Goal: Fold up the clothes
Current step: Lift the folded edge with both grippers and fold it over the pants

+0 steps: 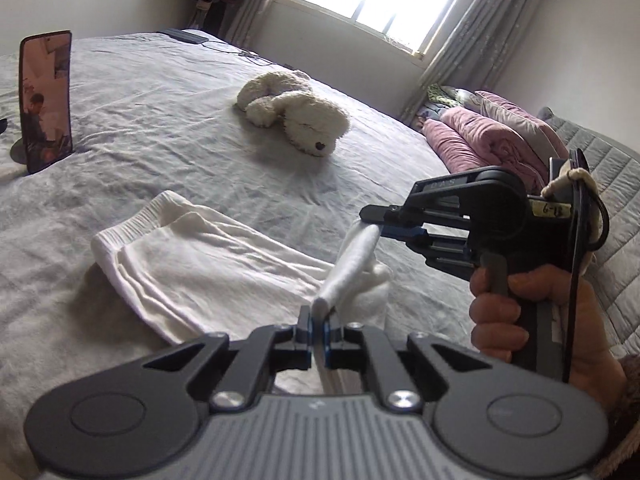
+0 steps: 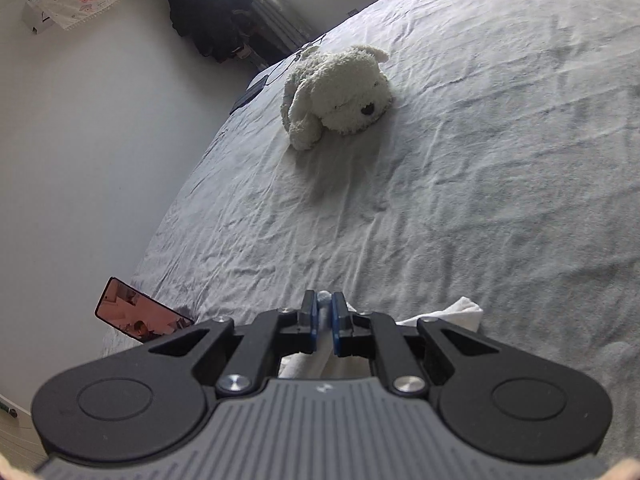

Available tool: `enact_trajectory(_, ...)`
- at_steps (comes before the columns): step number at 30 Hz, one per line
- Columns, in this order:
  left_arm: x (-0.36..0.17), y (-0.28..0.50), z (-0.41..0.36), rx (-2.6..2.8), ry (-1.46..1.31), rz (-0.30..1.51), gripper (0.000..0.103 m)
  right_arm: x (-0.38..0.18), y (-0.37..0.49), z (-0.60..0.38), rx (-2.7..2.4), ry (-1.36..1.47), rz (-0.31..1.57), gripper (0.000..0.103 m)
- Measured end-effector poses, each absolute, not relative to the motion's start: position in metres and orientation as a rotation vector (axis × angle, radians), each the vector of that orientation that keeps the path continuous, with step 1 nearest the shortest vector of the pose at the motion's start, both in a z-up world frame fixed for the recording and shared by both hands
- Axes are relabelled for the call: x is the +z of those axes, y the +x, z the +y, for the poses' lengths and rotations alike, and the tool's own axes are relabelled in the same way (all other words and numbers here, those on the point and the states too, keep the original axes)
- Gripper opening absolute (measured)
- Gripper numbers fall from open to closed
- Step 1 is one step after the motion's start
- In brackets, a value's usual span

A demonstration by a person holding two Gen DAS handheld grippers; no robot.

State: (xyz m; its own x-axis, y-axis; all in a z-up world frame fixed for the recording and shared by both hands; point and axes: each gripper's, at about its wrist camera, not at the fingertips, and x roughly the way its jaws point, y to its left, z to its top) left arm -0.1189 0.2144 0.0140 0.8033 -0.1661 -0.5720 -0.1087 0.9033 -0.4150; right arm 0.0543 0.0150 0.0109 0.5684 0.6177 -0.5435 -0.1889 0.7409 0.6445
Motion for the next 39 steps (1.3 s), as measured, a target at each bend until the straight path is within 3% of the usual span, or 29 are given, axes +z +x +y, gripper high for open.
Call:
enact_trajectory(21, -0.021, -0.113, 0.309, 0.272, -0.594, 0.603, 0.005, -0.018, 0.088, 0.15, 0.615, 0.498, 0.899, 0.01)
enact_trajectory(27, -0.005, -0.119, 0.3, 0.29, -0.462, 0.564, 0.01, -0.016, 0.083, 0.141, 0.662, 0.553, 0.859, 0.019)
enact_trajectory(30, 0.007, -0.119, 0.294, 0.275, -0.418, 0.55, 0.015, -0.007, 0.072, 0.123, 0.625, 0.536, 0.794, 0.041)
enact_trajectory(39, 0.034, -0.083, 0.28, 0.095, -0.328, 0.599, 0.015, -0.007, 0.026, 0.076, 0.488, 0.361, 0.618, 0.041)
